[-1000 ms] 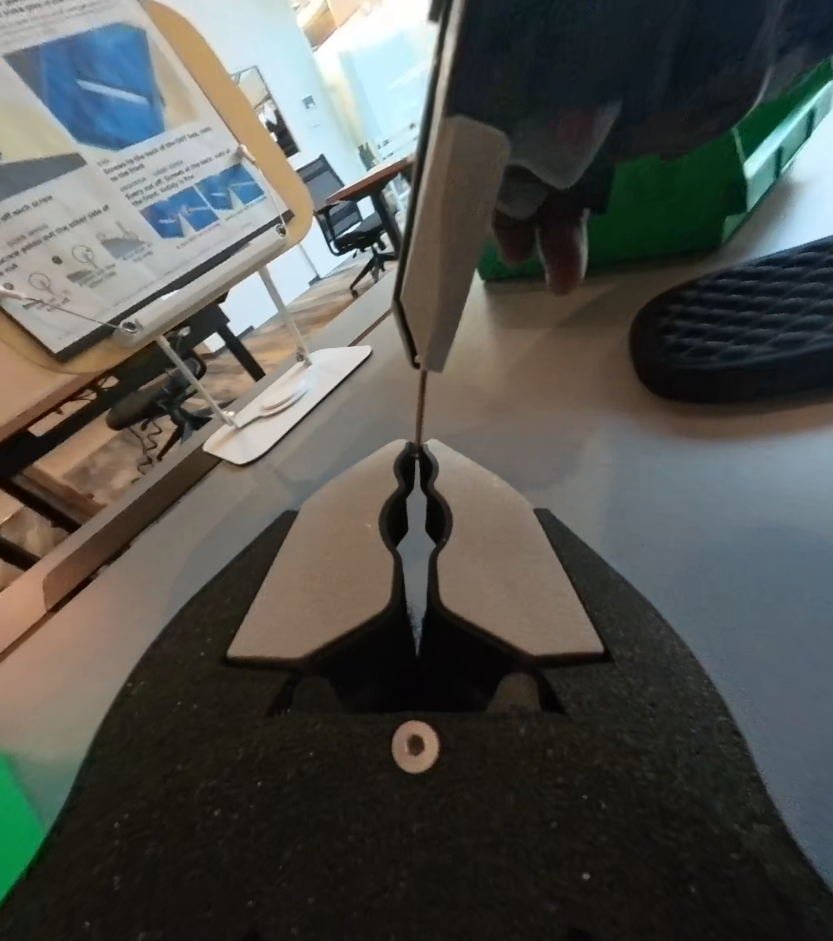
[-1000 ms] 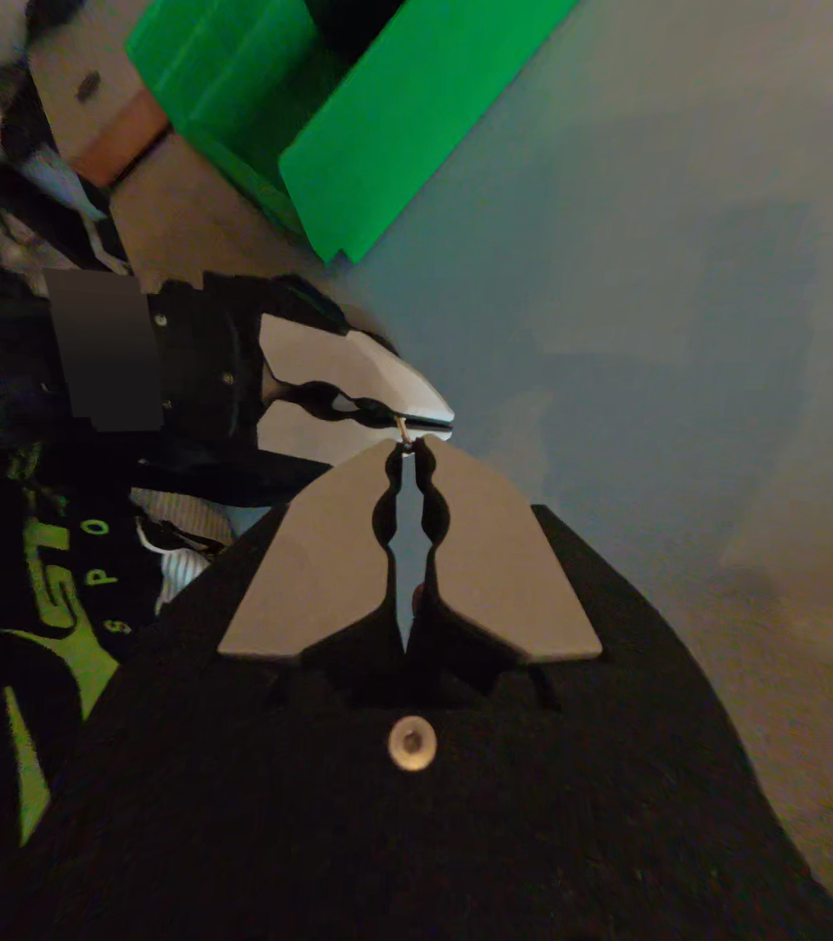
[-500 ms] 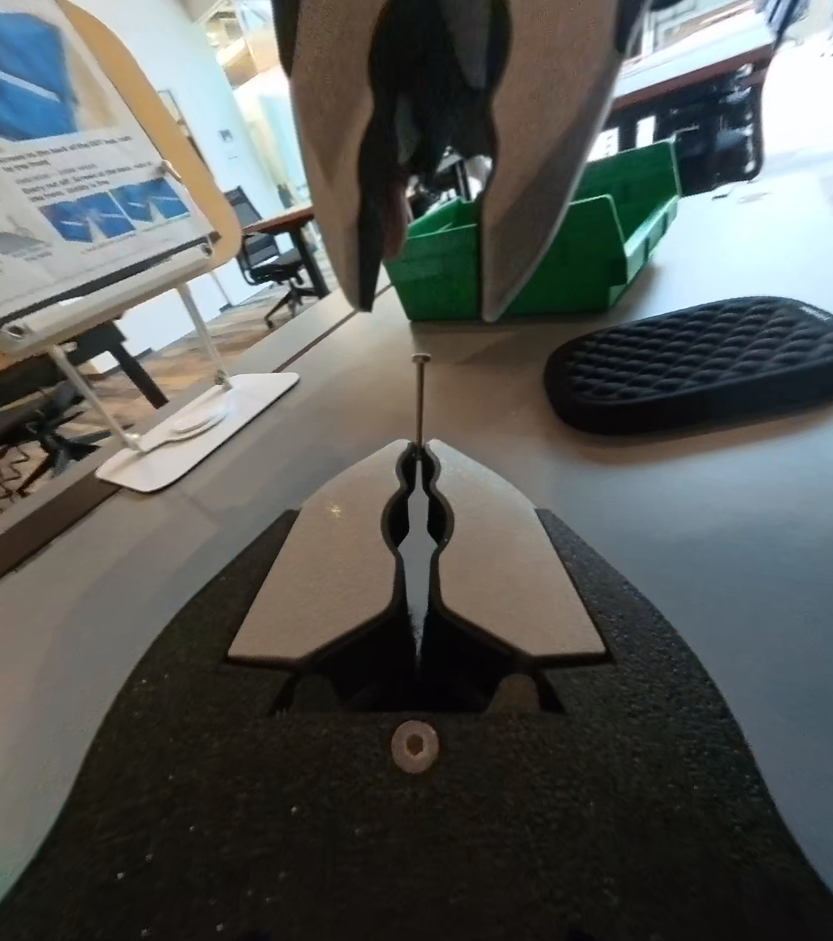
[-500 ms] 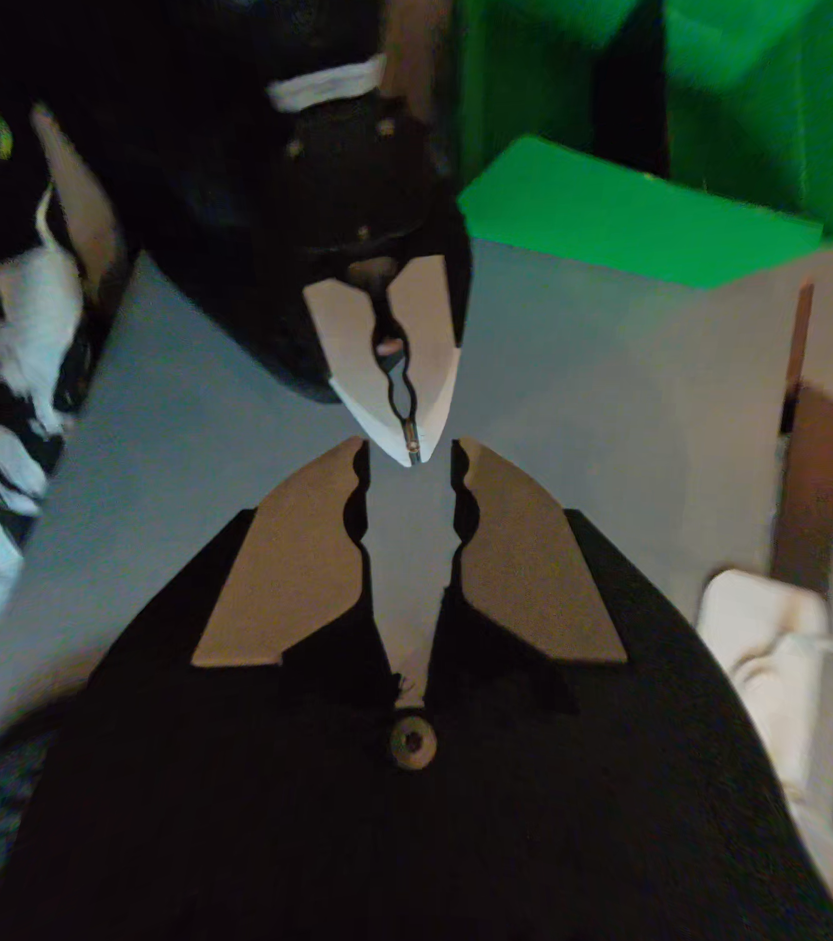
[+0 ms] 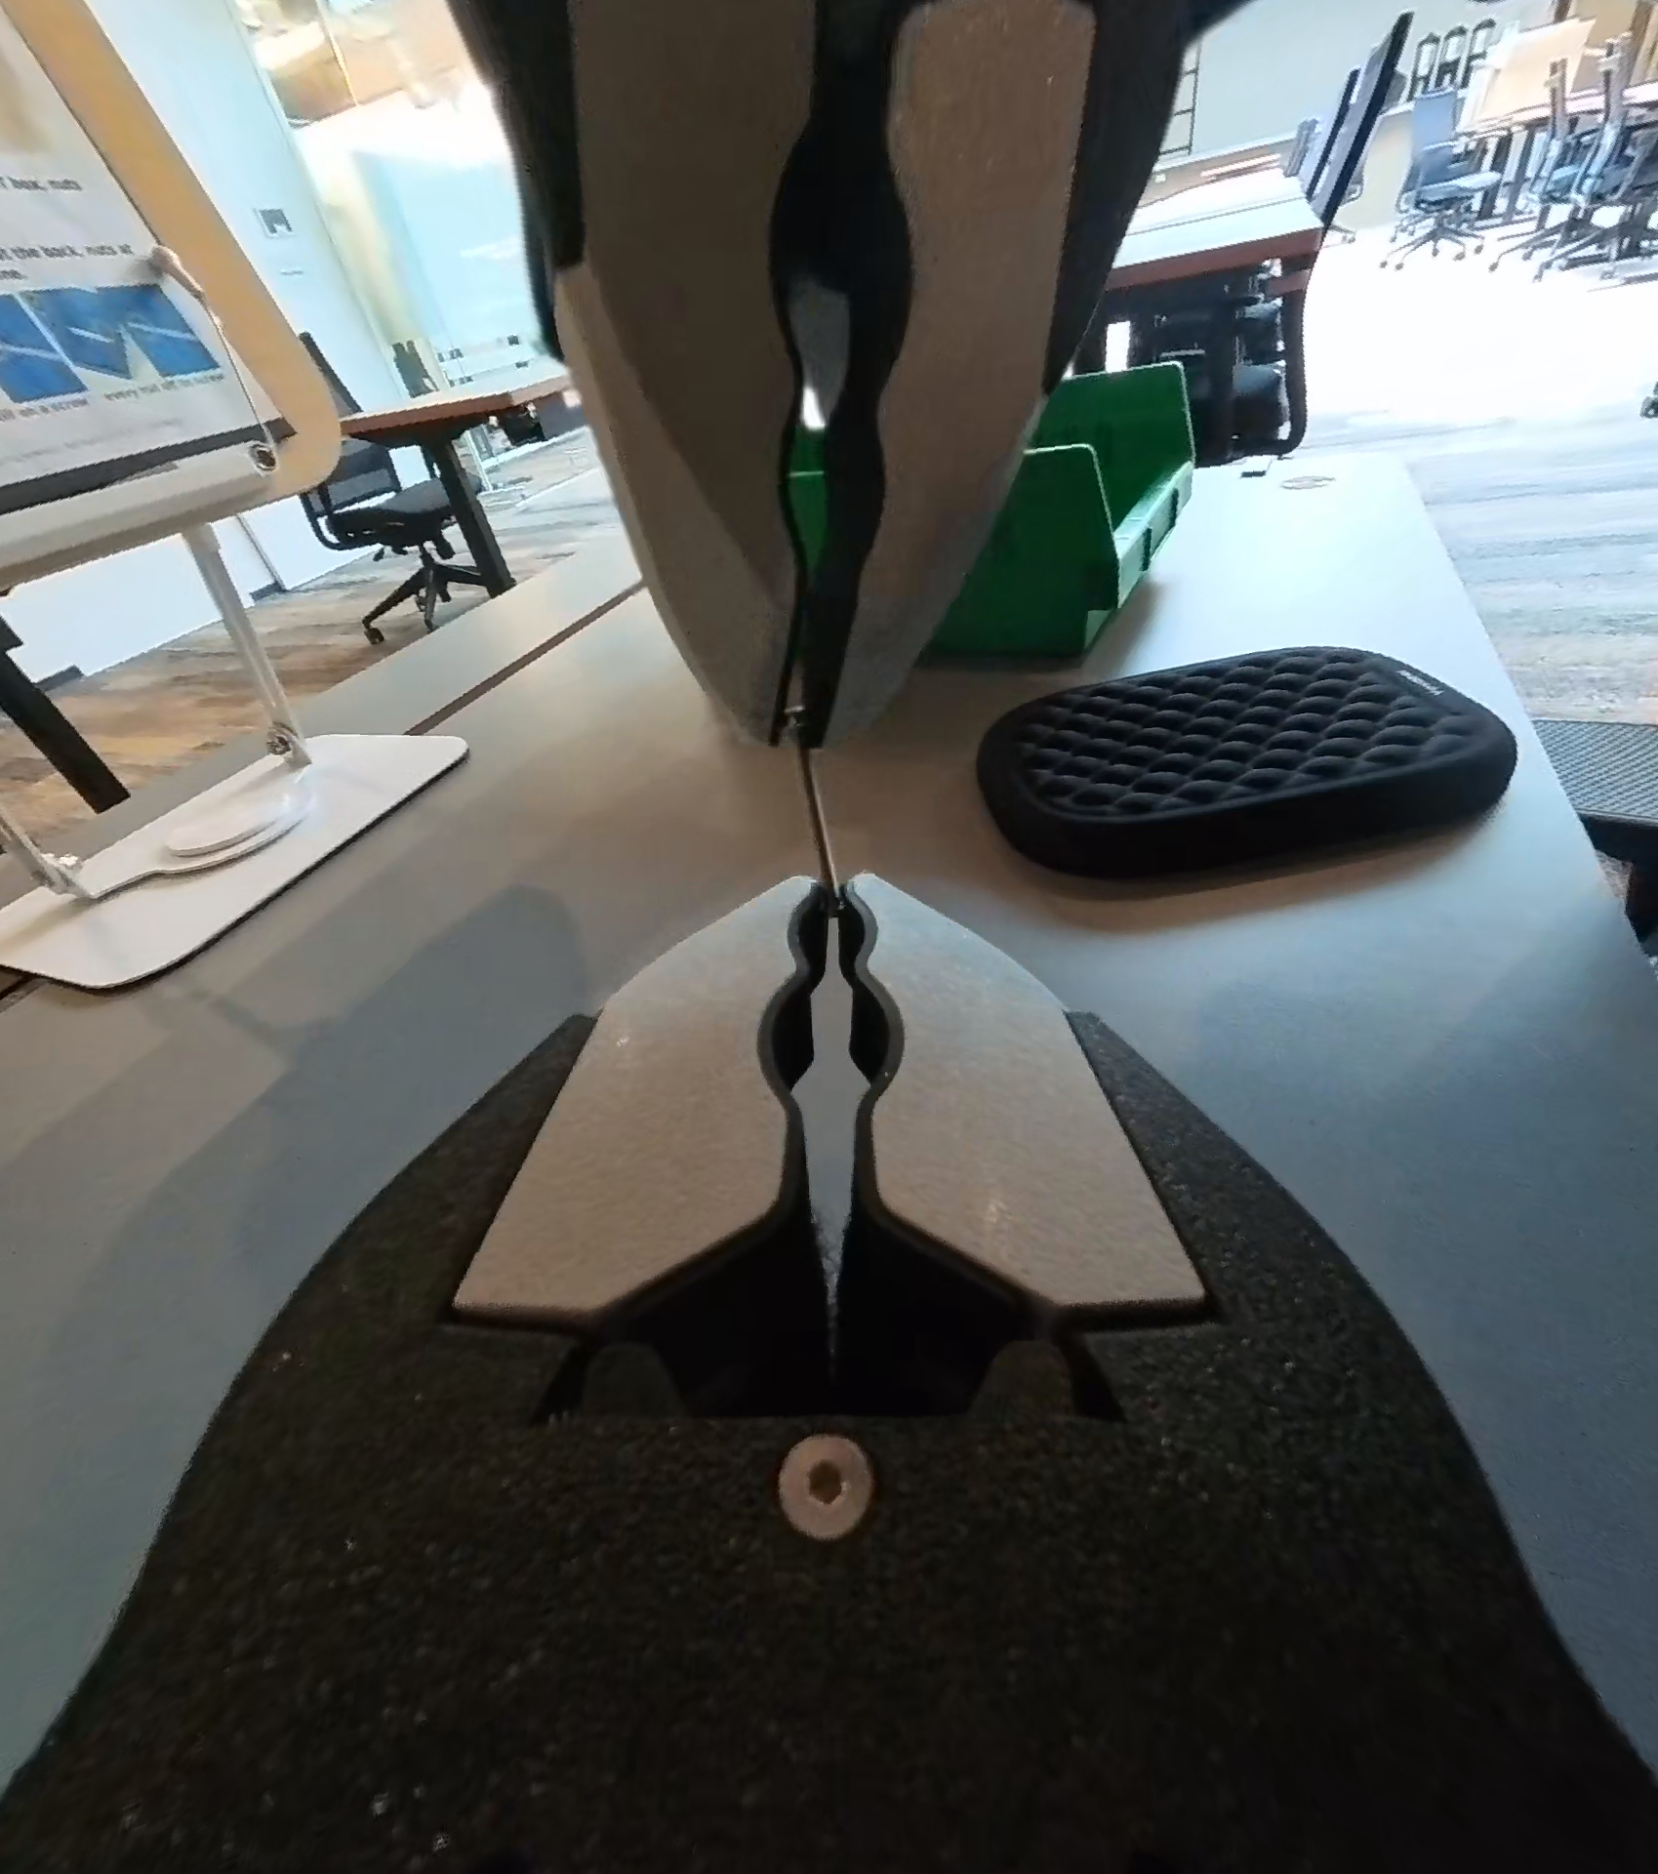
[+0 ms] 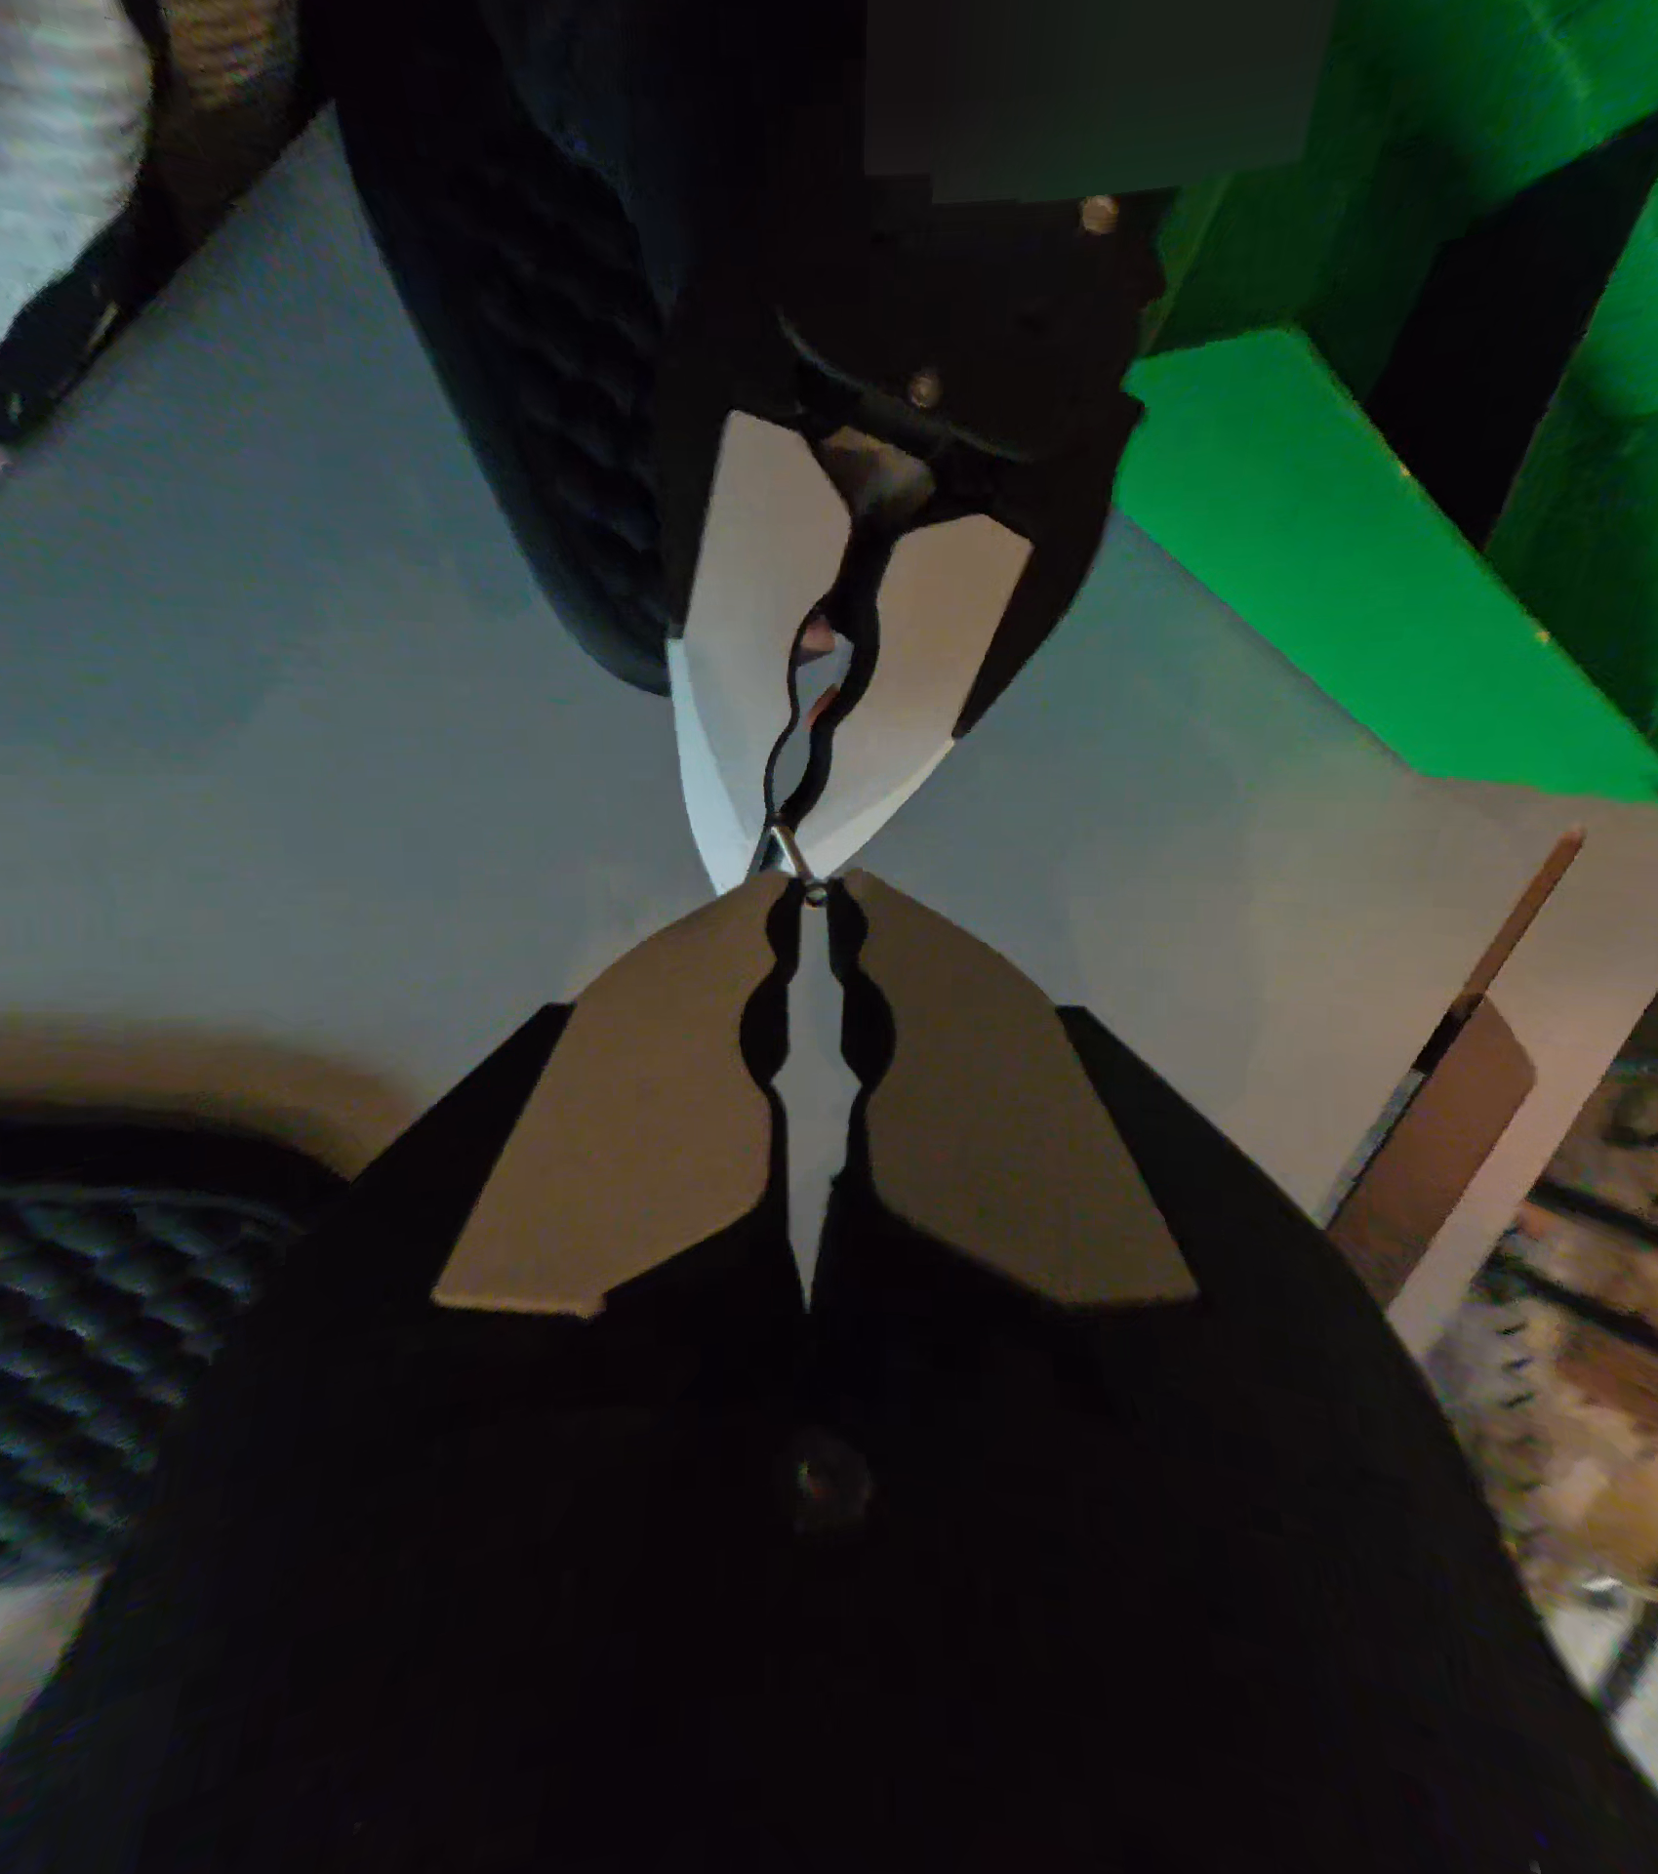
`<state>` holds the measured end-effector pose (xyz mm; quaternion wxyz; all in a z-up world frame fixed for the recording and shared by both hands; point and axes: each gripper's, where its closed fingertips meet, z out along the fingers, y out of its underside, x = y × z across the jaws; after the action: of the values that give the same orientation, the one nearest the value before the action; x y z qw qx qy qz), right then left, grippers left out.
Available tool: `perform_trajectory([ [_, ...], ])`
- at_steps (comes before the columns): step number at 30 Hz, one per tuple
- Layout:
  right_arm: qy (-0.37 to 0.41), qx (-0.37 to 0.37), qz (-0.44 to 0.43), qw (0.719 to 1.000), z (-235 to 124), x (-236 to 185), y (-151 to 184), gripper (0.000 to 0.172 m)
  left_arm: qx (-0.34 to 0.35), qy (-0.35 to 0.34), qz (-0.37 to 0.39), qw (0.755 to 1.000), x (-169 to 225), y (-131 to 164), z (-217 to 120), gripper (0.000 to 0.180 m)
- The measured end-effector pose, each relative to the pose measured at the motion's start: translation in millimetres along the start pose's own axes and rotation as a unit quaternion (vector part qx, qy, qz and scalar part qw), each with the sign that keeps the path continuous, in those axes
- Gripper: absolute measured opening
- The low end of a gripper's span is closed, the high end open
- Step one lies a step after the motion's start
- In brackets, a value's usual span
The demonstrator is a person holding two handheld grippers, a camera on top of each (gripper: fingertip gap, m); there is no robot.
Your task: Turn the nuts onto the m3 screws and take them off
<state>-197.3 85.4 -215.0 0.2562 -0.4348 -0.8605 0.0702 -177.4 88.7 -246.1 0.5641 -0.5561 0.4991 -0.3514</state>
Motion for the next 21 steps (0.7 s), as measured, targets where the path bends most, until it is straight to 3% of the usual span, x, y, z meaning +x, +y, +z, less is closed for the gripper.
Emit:
perform_trajectory([
  [3, 0.042, 0.024, 0.167, 0.985, -0.1, 6.6, 1.4, 0.004, 0.000, -0.057, -0.002, 0.998, -13.1, -0.5, -1.8, 0.001],
  [5, 0.065, 0.039, 0.317, 0.945, 0.4, 6.0, 5.3, 0.003, -0.011, -0.098, 0.018, 0.995, -19.4, 0.8, -1.8, 0.000],
  [10, 0.047, 0.108, 0.615, 0.780, 8.3, -15.1, 13.6, 0.004, -0.071, -0.175, 0.156, 0.969, -22.6, 7.5, -0.2, 0.000],
  [14, 0.013, 0.185, 0.720, 0.668, 9.9, -22.1, 12.6, 0.007, -0.086, -0.191, 0.219, 0.953, -20.6, 8.3, 0.9, 0.001],
  [15, 0.011, 0.198, 0.725, 0.659, 9.3, -22.6, 12.4, 0.010, -0.085, -0.187, 0.219, 0.954, -19.5, 8.5, 1.7, 0.001],
  [19, 0.004, 0.263, 0.685, 0.680, -1.3, -20.8, -1.4, 0.023, -0.065, -0.144, 0.171, 0.972, -10.9, 8.4, 5.8, 0.001],
  [21, 0.022, 0.265, 0.618, 0.740, -5.3, -22.3, -4.8, 0.034, -0.049, -0.114, 0.139, 0.983, -5.8, 7.0, 7.2, 0.001],
])
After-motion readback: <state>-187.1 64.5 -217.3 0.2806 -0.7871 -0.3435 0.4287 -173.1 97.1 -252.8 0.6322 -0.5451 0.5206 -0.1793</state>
